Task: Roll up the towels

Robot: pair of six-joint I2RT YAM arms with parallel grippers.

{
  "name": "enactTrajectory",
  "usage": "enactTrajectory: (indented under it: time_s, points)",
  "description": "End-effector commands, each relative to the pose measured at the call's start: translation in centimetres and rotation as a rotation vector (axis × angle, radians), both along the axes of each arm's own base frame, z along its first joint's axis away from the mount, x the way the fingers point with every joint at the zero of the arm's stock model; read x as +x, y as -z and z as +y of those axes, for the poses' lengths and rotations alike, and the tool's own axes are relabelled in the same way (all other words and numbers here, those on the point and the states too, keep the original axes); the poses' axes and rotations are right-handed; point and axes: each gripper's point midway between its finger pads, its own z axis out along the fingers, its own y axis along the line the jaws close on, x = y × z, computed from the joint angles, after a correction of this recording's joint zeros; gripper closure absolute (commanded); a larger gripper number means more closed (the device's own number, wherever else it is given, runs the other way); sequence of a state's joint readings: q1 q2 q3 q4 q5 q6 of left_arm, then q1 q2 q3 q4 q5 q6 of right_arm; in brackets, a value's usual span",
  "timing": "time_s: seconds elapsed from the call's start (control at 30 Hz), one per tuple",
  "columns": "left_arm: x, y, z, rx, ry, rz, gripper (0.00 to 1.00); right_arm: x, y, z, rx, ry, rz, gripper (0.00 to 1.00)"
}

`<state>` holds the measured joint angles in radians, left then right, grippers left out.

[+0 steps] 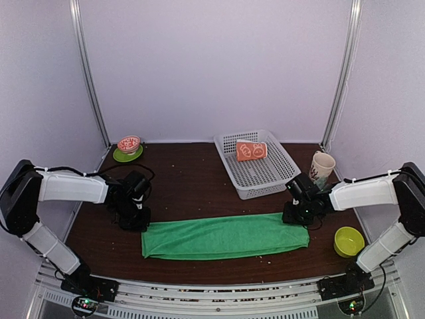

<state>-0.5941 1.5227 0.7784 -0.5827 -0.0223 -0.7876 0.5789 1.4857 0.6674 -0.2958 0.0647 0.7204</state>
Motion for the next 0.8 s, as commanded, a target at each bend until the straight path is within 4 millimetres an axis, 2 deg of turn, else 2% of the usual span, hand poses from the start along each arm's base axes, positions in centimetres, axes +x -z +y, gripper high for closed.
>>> enactTrajectory:
  time_s: [0.0, 0.1, 0.2, 0.33, 0.4, 0.43, 0.53, 0.6, 0.67, 0.77]
  points:
    - [2.3, 0.4, 1.1, 0.024, -0.001, -0.029, 1.0, -2.0, 2.7, -2.1, -0.081, 0.002, 0.1, 0.55]
    - [3.7, 0.0, 1.3, 0.058, 0.017, -0.038, 1.0, -1.9, 2.5, -1.6, -0.067, -0.018, 0.105, 0.54]
    - [5.2, -1.0, 1.4, 0.083, 0.027, -0.069, 1.0, -1.5, 1.6, -1.0, -0.044, -0.038, 0.087, 0.49]
    - [7.3, -3.3, 1.4, 0.101, 0.047, -0.113, 1.0, -0.4, -0.4, -0.2, -0.024, -0.053, 0.047, 0.39]
    - [7.7, -4.8, 1.0, 0.091, 0.069, -0.13, 1.0, -0.1, -1.6, 0.3, 0.0, -0.065, 0.031, 0.34]
    - [7.7, -5.7, 0.7, 0.073, 0.077, -0.142, 0.97, 0.0, -2.2, 0.4, 0.007, -0.067, 0.02, 0.33]
    - [6.8, -8.6, -0.2, -0.004, 0.106, -0.191, 0.77, 0.0, -4.3, 0.6, 0.037, -0.072, -0.014, 0.29]
    - [5.4, -10.2, -1.3, -0.07, 0.144, -0.217, 0.69, -0.2, -5.4, 0.8, 0.056, -0.085, -0.027, 0.28]
    - [3.4, -11.5, -3.2, -0.131, 0.209, -0.234, 0.67, -0.8, -6.0, 1.2, 0.067, -0.107, -0.037, 0.29]
    - [-0.1, -10.7, -5.8, -0.149, 0.305, -0.175, 0.69, -1.6, -6.6, 1.7, 0.074, -0.137, -0.056, 0.32]
